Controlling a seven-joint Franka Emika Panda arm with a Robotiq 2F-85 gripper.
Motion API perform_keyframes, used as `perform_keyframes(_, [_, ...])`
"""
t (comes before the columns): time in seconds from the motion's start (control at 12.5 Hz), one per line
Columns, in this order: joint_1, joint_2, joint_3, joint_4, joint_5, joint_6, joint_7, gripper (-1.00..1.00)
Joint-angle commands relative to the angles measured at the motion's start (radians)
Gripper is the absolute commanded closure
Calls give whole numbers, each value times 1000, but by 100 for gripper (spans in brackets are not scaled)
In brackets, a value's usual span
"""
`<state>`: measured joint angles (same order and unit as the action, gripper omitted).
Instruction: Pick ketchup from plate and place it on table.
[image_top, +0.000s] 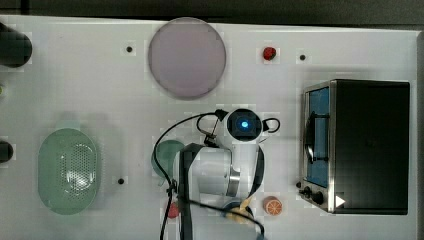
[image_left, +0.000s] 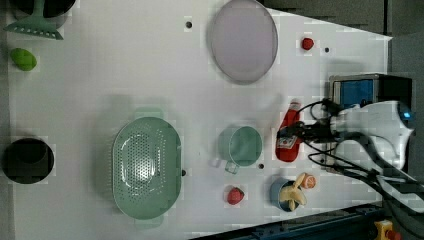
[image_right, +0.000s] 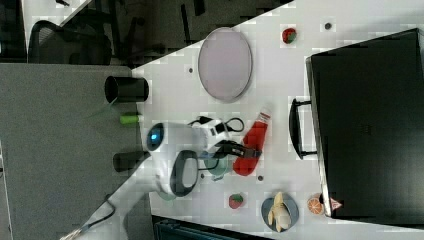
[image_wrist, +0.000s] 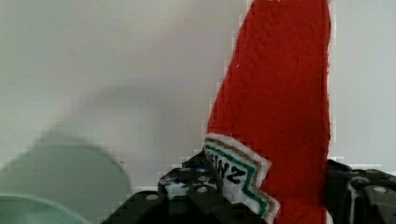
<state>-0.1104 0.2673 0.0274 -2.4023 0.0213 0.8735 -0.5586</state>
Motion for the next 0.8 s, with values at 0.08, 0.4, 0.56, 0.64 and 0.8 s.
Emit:
perform_keyframes(0.08, [7,-15,8,37,5,95,41,-17])
perform_keyframes(0.4, [7,5,11,34,5,179,41,-46])
perform_keyframes(0.56, [7,-24,17,46,5,179,41,-90])
perform_keyframes(0.64, [8,-53,20,57,5,176,41,-100])
perform_keyframes(0.8, [9,-129,35,90,5,167,41,-100])
